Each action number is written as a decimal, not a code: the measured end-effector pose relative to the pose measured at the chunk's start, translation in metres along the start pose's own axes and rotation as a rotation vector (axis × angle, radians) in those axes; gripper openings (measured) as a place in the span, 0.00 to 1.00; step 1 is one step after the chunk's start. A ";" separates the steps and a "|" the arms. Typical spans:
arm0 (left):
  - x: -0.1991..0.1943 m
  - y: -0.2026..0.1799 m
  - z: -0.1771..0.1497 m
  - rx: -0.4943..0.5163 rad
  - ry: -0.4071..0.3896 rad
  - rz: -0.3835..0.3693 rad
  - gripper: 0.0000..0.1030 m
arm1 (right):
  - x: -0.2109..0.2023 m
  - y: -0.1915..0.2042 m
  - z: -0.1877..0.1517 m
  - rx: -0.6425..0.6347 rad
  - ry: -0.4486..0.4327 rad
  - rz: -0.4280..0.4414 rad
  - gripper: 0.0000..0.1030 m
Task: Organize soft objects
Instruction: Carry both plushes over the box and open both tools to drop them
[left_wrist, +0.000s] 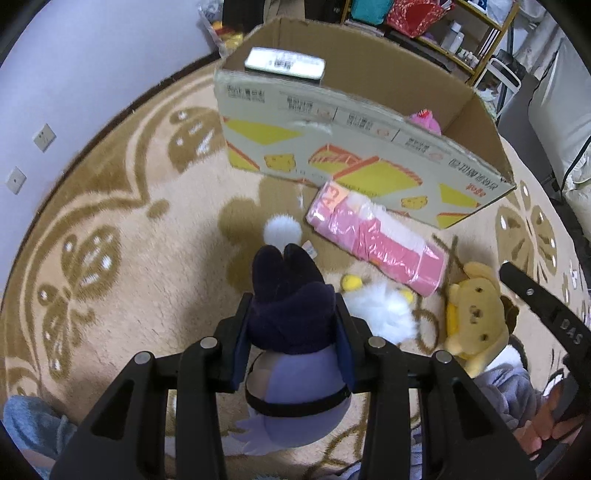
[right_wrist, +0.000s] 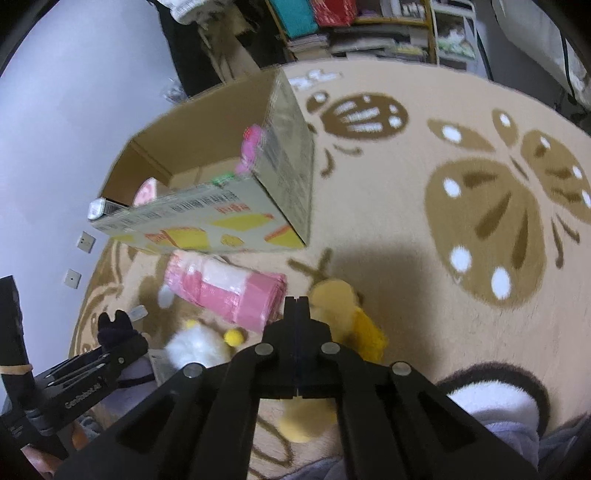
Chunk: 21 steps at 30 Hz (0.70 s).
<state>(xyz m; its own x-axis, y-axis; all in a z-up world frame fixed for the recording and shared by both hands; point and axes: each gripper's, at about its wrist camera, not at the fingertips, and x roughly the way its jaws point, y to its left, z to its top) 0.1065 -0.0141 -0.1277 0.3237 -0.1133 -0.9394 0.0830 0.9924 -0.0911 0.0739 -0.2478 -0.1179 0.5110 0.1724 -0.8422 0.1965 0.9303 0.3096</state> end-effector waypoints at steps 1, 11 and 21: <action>-0.003 0.000 0.001 0.004 -0.011 0.006 0.36 | -0.004 0.002 0.001 -0.011 -0.016 0.006 0.01; -0.040 -0.002 0.004 0.063 -0.156 0.057 0.36 | -0.021 0.015 0.006 -0.060 -0.060 0.038 0.01; -0.040 0.000 0.007 0.054 -0.165 0.048 0.37 | -0.004 -0.019 0.001 0.082 0.056 -0.074 0.58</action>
<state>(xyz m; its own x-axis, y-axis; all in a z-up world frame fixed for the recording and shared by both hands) 0.0998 -0.0097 -0.0878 0.4784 -0.0766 -0.8748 0.1126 0.9933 -0.0254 0.0690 -0.2669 -0.1199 0.4457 0.1237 -0.8866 0.3014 0.9118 0.2788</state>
